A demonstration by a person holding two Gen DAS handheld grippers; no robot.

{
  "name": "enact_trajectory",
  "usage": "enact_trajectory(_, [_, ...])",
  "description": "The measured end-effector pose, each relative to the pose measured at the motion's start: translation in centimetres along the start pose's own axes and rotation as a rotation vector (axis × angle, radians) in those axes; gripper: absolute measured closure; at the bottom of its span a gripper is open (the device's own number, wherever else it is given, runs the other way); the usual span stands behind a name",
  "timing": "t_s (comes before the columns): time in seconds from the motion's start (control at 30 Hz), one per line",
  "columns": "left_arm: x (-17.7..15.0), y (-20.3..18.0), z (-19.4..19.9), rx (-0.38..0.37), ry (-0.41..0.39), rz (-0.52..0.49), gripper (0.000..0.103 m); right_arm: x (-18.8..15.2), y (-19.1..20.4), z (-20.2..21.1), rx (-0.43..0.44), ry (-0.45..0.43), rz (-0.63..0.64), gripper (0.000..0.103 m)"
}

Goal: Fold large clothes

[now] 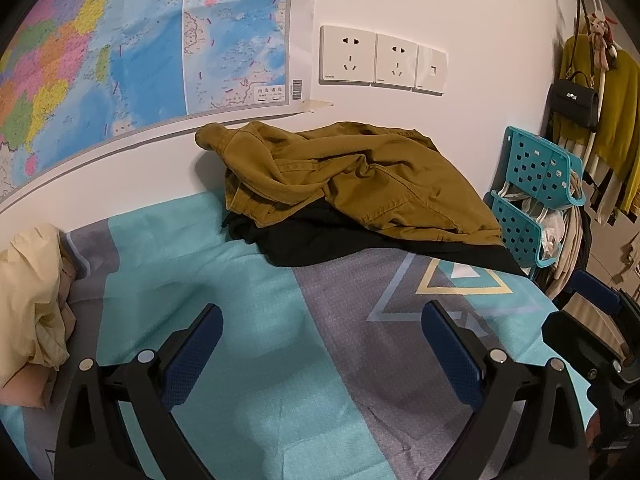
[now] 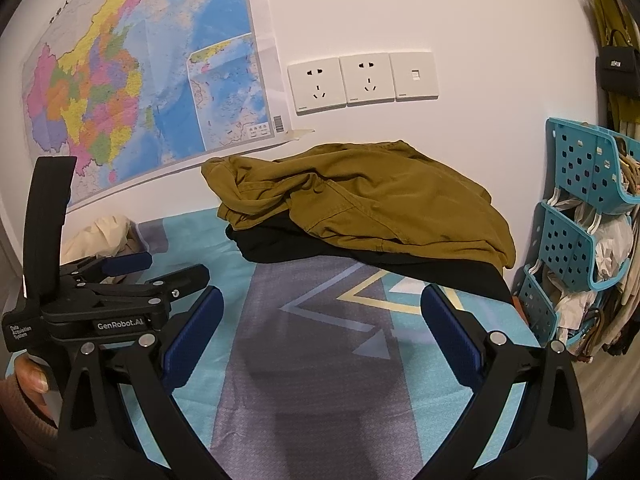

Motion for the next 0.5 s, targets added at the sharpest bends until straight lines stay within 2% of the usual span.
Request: enact_trajectory(0.5, [-0.23,-0.11,0.24,0.003,-0.008,0.005,0.007,0.00,0.09,0.23,0.001,0.001,0.010,0.006])
Point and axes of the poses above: each gripper's, at about its wrist camera, not at the fingertips, and z roughly against the way its jaws point, y to its left, x to its top, the point moved 3 cm from there along -z, roughly the way its jaws point, and after that the axes turned 13 degrees about -x, right-handed, at the moved point
